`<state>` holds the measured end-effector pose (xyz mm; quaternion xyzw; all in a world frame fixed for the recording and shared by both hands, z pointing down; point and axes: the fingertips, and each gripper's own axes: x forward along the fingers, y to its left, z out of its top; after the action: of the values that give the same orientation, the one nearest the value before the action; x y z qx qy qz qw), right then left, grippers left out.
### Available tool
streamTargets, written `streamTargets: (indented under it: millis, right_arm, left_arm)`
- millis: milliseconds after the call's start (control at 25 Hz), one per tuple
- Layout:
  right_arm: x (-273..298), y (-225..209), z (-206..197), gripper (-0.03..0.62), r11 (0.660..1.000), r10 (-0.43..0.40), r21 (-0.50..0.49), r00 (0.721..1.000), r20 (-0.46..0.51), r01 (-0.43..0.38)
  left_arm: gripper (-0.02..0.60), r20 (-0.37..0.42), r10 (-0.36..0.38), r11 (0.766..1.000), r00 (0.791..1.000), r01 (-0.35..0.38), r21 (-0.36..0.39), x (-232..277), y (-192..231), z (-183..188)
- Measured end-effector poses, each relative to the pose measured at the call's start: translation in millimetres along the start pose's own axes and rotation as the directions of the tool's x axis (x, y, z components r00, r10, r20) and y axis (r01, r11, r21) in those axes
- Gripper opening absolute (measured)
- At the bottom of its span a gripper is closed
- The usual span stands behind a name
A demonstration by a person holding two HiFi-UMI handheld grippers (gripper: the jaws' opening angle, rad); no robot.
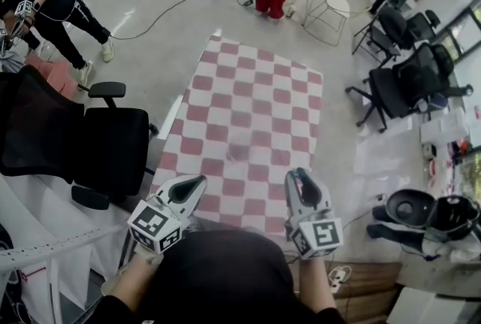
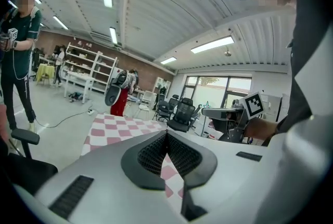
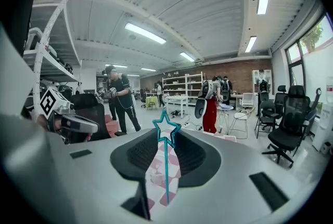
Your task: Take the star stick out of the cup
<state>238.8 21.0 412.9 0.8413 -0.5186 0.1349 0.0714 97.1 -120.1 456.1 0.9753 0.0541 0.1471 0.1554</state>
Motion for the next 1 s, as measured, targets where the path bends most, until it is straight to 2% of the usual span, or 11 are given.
streamTargets:
  millis: [400,1000]
  right_arm:
    - [-11,-1,-3,0.106,1.000,-0.008,0.004,1.000,0.012,0.008]
    - [-15,-1,-8,0.104,1.000,0.004,0.019,1.000,0.010,-0.004]
  left_arm:
    - [0.040,-0.011,-0.031,0.999,0.999,0.032,0.007,8,-8,0]
    - [0.040,-0.009,-0.017,1.000,1.000,0.017,0.012,2,-13,-3]
